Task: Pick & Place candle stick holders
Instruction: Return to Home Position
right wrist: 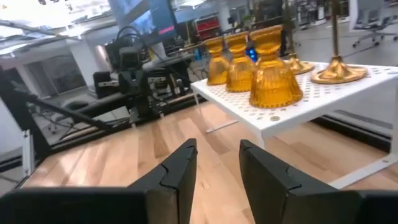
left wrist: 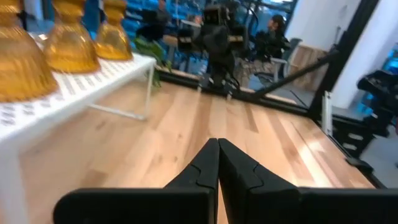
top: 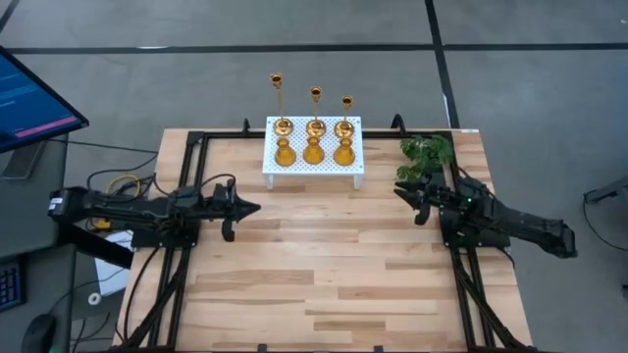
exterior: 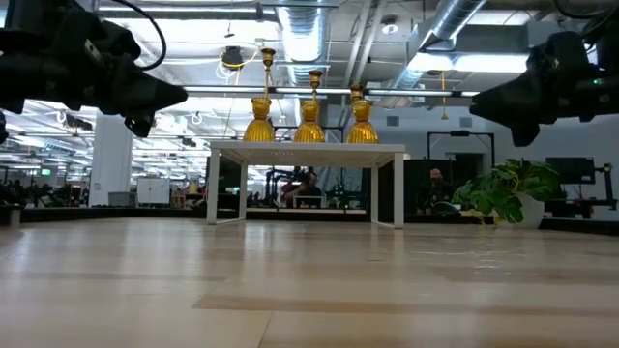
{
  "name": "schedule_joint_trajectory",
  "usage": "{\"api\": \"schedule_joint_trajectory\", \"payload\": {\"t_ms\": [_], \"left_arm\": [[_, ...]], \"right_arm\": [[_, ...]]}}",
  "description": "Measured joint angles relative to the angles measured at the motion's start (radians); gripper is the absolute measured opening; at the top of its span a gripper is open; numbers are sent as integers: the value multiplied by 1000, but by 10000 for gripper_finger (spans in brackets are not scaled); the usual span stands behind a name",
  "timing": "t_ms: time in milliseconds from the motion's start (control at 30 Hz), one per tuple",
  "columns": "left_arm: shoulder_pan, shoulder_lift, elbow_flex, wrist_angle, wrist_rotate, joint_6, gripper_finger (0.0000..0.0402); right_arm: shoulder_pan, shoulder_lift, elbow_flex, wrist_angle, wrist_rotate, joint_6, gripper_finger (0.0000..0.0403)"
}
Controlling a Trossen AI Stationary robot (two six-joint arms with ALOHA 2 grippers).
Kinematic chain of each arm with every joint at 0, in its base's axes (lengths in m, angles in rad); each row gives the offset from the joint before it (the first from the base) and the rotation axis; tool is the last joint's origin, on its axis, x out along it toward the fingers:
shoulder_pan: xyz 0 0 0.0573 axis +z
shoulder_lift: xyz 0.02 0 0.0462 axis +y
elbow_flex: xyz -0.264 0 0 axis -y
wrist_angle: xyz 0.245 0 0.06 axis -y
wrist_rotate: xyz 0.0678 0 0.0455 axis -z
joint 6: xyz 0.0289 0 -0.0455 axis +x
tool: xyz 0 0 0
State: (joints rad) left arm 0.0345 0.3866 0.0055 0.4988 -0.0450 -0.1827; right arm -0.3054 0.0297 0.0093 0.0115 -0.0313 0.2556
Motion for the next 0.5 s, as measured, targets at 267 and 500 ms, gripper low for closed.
{"api": "schedule_joint_trajectory", "payload": {"t_ms": [267,500], "left_arm": [[0,60,0,3,31,-15,7],[0,-5,2,87,53,-29,5]], "right_arm": [[5,15,0,0,-5,-1,98],[5,16,0,-2,-2,-1,98]]}}
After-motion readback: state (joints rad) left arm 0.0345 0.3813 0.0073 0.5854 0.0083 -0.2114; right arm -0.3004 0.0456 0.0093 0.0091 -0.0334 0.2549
